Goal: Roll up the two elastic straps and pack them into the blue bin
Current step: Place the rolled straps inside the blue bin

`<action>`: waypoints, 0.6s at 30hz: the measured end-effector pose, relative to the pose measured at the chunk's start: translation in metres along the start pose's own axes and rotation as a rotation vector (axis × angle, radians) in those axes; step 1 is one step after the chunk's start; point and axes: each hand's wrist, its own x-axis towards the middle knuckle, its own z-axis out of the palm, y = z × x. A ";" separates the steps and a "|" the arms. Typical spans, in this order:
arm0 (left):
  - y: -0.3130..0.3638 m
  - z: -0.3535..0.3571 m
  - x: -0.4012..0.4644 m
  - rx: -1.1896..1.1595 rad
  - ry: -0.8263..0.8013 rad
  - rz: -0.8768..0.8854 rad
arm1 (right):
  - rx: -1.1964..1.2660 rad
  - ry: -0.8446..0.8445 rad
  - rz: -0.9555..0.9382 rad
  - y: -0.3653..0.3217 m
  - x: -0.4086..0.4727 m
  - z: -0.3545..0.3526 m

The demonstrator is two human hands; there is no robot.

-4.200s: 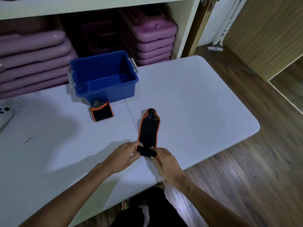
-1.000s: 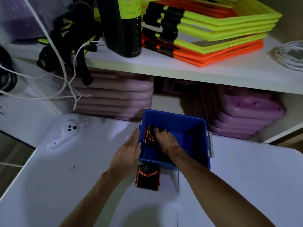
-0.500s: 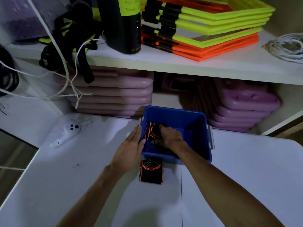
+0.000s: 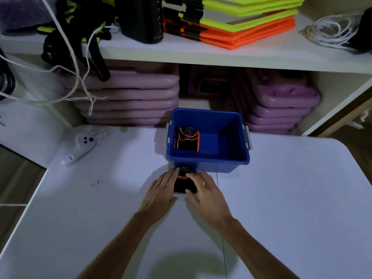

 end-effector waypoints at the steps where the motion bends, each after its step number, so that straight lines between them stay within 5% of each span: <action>1: 0.000 0.002 0.004 -0.053 0.004 -0.032 | -0.010 -0.065 0.033 0.003 -0.002 0.008; 5: 0.013 0.000 0.014 -0.148 0.070 -0.097 | -0.168 -0.125 0.040 0.017 0.000 0.033; 14: 0.020 -0.008 -0.028 -0.183 0.097 0.050 | -0.126 -0.073 -0.077 0.025 -0.022 0.036; 18: 0.020 -0.052 -0.015 -0.085 0.266 0.144 | -0.179 0.028 -0.108 0.024 -0.017 0.005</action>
